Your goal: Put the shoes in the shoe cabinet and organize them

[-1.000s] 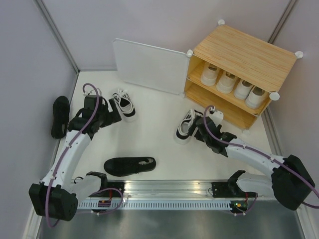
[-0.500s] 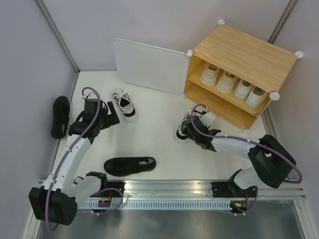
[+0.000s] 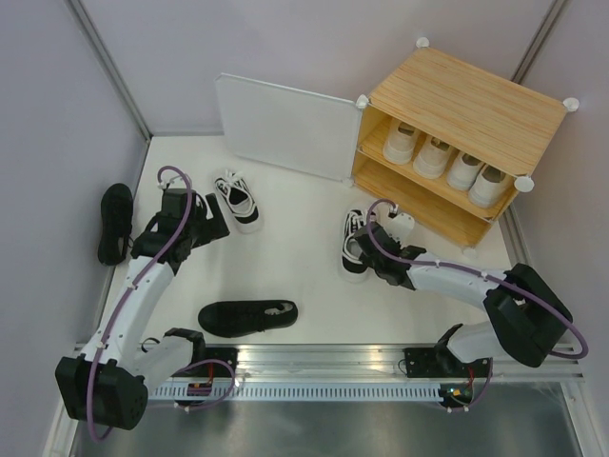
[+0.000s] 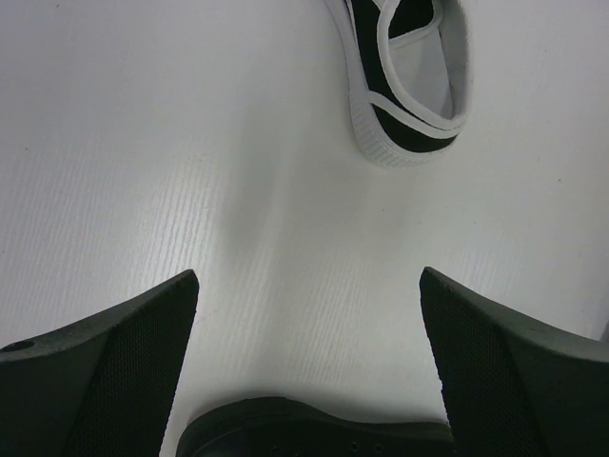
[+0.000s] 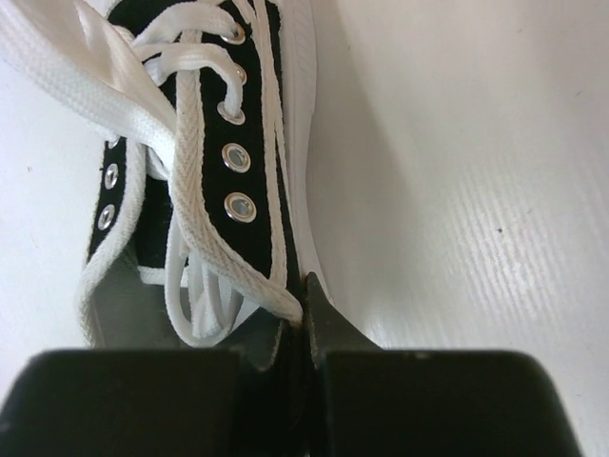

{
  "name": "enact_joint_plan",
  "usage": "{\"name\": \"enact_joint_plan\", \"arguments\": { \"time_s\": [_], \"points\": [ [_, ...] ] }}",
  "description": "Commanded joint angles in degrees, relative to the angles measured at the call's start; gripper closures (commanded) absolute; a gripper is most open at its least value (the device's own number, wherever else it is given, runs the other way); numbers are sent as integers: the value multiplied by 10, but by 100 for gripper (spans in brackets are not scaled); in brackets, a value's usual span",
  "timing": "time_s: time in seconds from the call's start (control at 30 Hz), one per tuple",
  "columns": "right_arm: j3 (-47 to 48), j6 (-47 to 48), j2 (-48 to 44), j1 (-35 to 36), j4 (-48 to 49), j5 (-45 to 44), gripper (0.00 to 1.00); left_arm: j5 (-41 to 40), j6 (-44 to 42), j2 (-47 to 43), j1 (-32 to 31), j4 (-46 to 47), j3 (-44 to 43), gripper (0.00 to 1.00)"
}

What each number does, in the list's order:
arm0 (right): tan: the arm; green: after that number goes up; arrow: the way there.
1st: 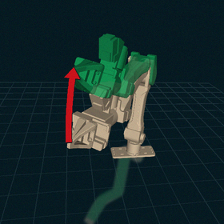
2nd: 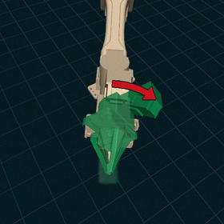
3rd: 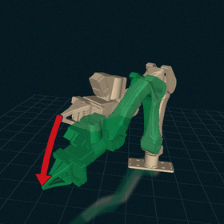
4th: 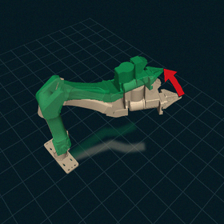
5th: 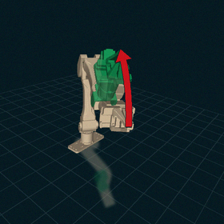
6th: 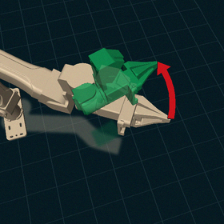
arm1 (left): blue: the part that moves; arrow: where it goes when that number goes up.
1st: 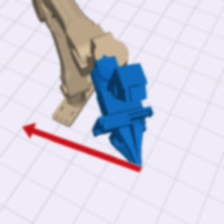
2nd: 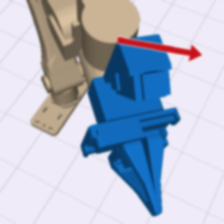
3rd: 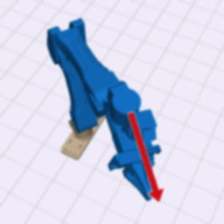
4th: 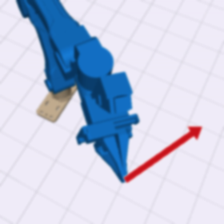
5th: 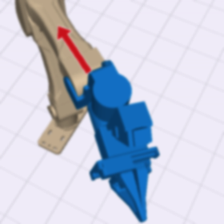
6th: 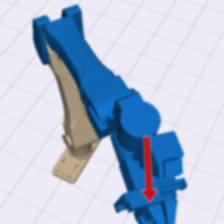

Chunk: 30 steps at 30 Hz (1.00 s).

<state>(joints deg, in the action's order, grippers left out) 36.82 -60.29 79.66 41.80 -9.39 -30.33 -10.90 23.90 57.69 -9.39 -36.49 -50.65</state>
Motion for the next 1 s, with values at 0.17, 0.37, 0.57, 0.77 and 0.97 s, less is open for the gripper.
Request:
{"name": "enact_joint_plan", "arguments": {
  "time_s": [0.17,0.37,0.57,0.77,0.97],
  "points": [
    [107,51,-3,-77,35,-37,99,9,-21,0,1,19,-4,0],
    [162,76,65,-142,66,0,99,9,-22,0,1,19,-5,0],
    [212,87,128,-164,82,18,99,9,-23,-1,1,19,-3,0],
    [224,87,165,-181,132,5,99,10,-24,-1,1,19,-3,0],
    [262,89,211,-201,151,-3,94,9,-24,-1,0,19,-4,0]
  ]
}}
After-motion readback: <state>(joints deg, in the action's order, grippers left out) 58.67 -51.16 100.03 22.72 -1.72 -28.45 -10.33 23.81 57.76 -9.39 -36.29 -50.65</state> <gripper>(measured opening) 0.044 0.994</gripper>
